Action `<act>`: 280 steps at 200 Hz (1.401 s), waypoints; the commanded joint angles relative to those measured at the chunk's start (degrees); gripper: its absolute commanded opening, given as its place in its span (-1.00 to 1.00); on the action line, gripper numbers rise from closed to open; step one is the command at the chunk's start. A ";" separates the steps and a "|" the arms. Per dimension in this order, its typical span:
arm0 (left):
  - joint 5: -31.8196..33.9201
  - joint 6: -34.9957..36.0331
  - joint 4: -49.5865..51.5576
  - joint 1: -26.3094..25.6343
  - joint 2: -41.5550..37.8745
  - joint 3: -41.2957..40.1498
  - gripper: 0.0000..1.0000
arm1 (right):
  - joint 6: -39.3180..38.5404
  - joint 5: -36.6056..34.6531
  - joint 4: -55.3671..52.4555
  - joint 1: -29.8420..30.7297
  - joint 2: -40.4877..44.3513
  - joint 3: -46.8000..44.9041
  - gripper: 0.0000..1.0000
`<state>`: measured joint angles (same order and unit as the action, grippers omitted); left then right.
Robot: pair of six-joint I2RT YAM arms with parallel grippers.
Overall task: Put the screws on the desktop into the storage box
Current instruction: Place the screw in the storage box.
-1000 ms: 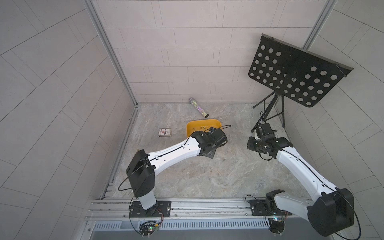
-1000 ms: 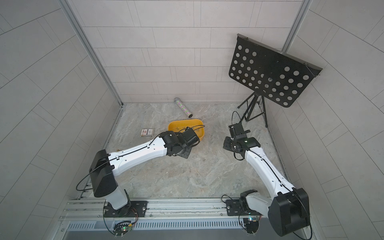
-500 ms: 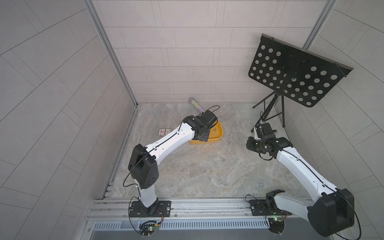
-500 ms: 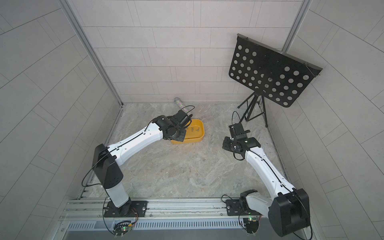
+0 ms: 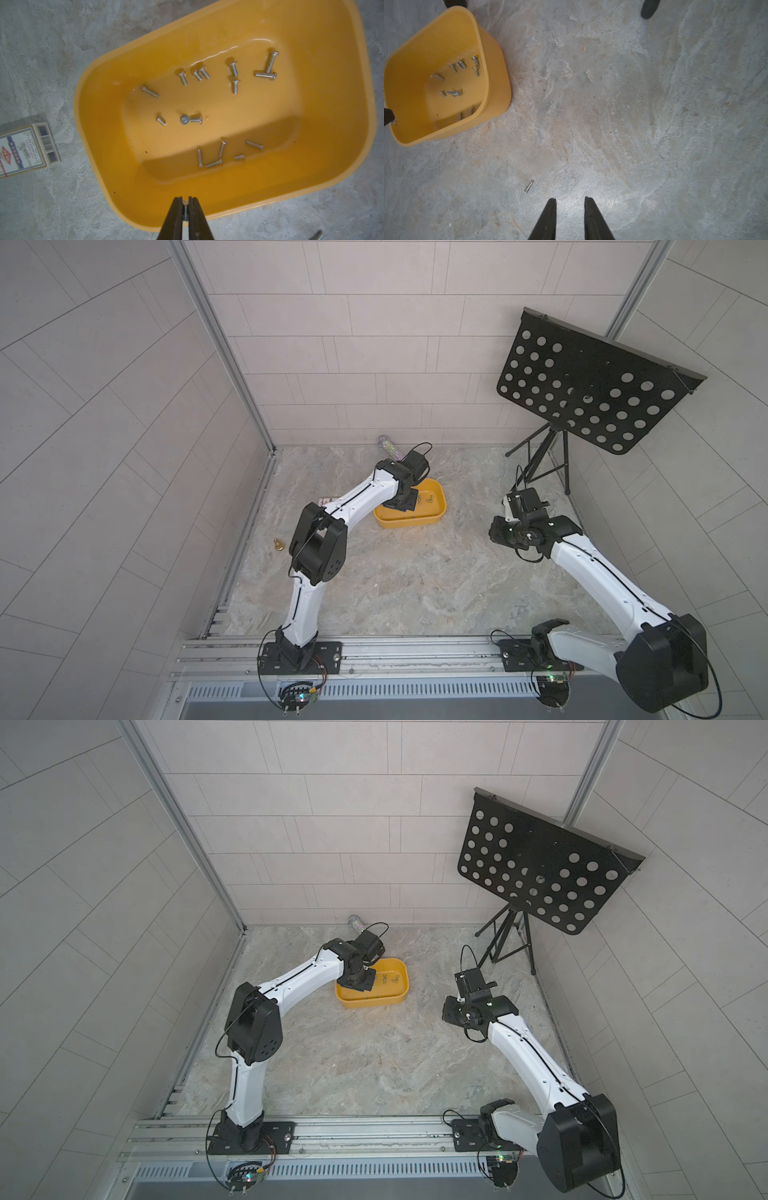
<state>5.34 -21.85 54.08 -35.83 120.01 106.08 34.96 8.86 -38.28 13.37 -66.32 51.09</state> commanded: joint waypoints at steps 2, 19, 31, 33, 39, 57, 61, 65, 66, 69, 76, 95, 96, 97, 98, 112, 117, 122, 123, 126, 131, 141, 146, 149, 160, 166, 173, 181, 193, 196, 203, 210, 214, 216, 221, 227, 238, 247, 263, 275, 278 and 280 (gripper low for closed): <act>-1.33 0.93 0.31 0.71 2.36 2.19 -0.73 | 0.31 0.28 0.32 0.52 -0.98 -0.36 -0.44; -1.88 0.99 0.22 1.16 3.85 2.75 -0.73 | 0.20 0.41 0.57 0.70 -1.58 -0.21 -0.44; -2.16 1.00 0.06 1.45 4.61 2.95 -0.73 | 0.13 0.45 0.70 0.77 -2.00 -0.13 -0.44; -2.22 1.01 -0.01 1.46 4.80 2.91 -0.73 | 0.14 0.45 0.78 0.80 -2.08 -0.14 -0.44; -2.47 1.00 -0.03 1.55 5.14 2.90 -0.73 | 0.07 0.54 0.76 0.79 -2.30 -0.11 -0.44; -2.95 1.01 -0.46 1.78 6.01 2.91 -0.73 | 0.03 0.82 0.97 0.92 -3.04 0.04 -0.44; -3.10 0.99 -0.59 1.81 6.20 2.98 -0.73 | -0.07 0.88 1.08 0.96 -3.22 -0.01 -0.44; -3.23 1.01 -0.68 1.85 6.35 3.01 -0.73 | -0.02 0.89 1.02 1.00 -3.31 0.00 -0.44; -3.28 1.02 -0.66 1.88 6.46 3.00 -0.72 | -0.05 0.89 1.02 1.03 -3.34 0.08 -0.44; -3.32 1.00 -0.70 1.86 6.65 2.99 -0.73 | -0.06 0.89 1.02 1.05 -3.45 0.13 -0.44; -3.47 0.98 -0.80 1.99 7.02 3.14 -0.73 | -0.07 0.85 1.10 1.18 -3.55 0.14 -0.44; -3.76 1.02 -0.82 2.19 7.79 3.25 -0.72 | -0.09 0.82 1.35 1.39 -4.09 0.32 -0.43; -3.76 1.02 -0.82 2.22 7.88 3.25 -0.72 | -0.08 0.81 1.36 1.40 -4.13 0.33 -0.43; -3.76 1.02 -0.82 2.24 7.92 3.21 -0.72 | -0.07 0.76 1.36 1.40 -4.15 0.33 -0.43; -3.76 1.02 -0.78 2.25 7.94 3.19 -0.71 | -0.07 0.78 1.37 1.40 -4.20 0.33 -0.43; -3.92 1.05 -0.76 2.40 8.46 3.17 -0.71 | -0.06 0.83 1.55 1.57 -4.81 0.41 -0.43; -3.90 1.10 -0.85 2.39 8.58 3.17 -0.70 | -0.02 1.00 1.36 1.64 -5.06 0.64 -0.43; -3.92 1.18 -0.91 2.50 8.81 3.17 -0.70 | -0.13 1.13 1.24 1.74 -5.33 0.74 -0.43; -3.93 1.18 -0.87 2.47 8.83 3.17 -0.70 | -0.14 1.14 1.22 1.75 -5.41 0.80 -0.43; -3.94 1.18 -0.85 2.52 8.97 3.17 -0.69 | -0.15 1.22 1.24 1.79 -5.54 0.85 -0.43; -3.89 1.16 -0.86 2.61 9.17 3.12 -0.68 | -0.16 1.39 1.28 1.88 -5.75 0.78 -0.43; -3.94 1.18 -0.97 2.85 9.39 3.00 -0.67 | -0.11 1.50 1.28 2.09 -6.00 0.70 -0.43; -3.89 1.19 -1.06 2.94 9.47 3.03 -0.67 | -0.11 1.49 1.38 2.18 -5.93 0.69 -0.43; -3.93 1.15 -1.03 2.96 9.46 3.00 -0.67 | -0.08 1.43 1.48 2.23 -5.88 0.62 -0.43; -3.93 1.17 -1.11 3.09 9.50 2.90 -0.66 | -0.05 1.41 1.56 2.28 -5.83 0.33 -0.43; -3.87 1.19 -1.13 3.22 9.46 2.99 -0.65 | -0.07 1.34 1.55 2.28 -5.72 0.22 -0.43; -3.86 1.19 -1.09 3.30 9.21 3.00 -0.63 | -0.07 1.33 1.59 2.28 -5.74 0.16 -0.43; -3.66 1.17 -1.16 3.39 9.04 3.13 -0.61 | -0.14 1.33 1.56 2.28 -5.74 0.15 -0.42; -3.43 1.26 -1.04 3.48 8.60 3.21 -0.55 | -0.16 1.31 1.59 2.26 -5.76 0.05 -0.42; -3.34 1.23 -1.04 3.49 8.46 3.21 -0.51 | -0.16 1.33 1.67 2.28 -5.80 0.06 -0.42; -3.01 1.28 -0.93 3.50 8.11 3.20 -0.42 | -0.15 1.37 1.64 2.28 -5.77 -0.03 -0.42; -2.59 1.21 -0.71 3.65 7.51 3.17 -0.32 | -0.15 1.42 1.72 2.32 -5.92 -0.14 -0.42; -2.37 1.31 -0.69 3.67 7.11 3.09 -0.27 | -0.16 1.50 1.73 2.36 -5.96 -0.13 -0.42; -2.25 1.35 -0.66 3.67 7.05 3.01 -0.24 | -0.16 1.46 1.72 2.36 -5.95 -0.12 -0.42; -1.86 1.38 -0.55 3.66 6.31 2.96 -0.17 | -0.13 1.48 1.74 2.37 -5.99 -0.22 -0.42; -1.43 1.41 -0.41 3.67 5.50 2.87 -0.10 | -0.16 1.55 1.85 2.43 -6.04 -0.22 -0.42; -0.65 1.63 -0.39 3.66 3.85 2.34 -0.04 | -0.07 1.58 1.95 2.54 -6.11 -0.29 -0.42; -0.01 1.61 -0.47 3.62 1.92 1.73 0.01 | 0.03 1.63 1.98 2.65 -6.31 -0.40 -0.42; 1.29 1.57 -0.14 3.71 -1.85 0.92 0.11 | 0.24 1.84 1.97 3.05 -6.48 -0.49 -0.41; 2.32 1.50 0.06 3.75 -5.20 -0.22 0.17 | 0.58 2.03 1.95 3.45 -6.68 -0.55 -0.40; 2.57 1.42 0.10 3.80 -6.11 -0.63 0.20 | 0.55 2.11 1.95 3.55 -6.71 -0.55 -0.40; 2.74 1.29 0.07 3.83 -6.63 -0.90 0.21 | 0.55 2.10 1.91 3.65 -6.73 -0.55 -0.40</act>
<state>4.62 -20.58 52.88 -32.47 122.08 106.87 34.98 10.63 -36.21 16.16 -72.55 51.09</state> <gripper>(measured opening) 0.574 0.298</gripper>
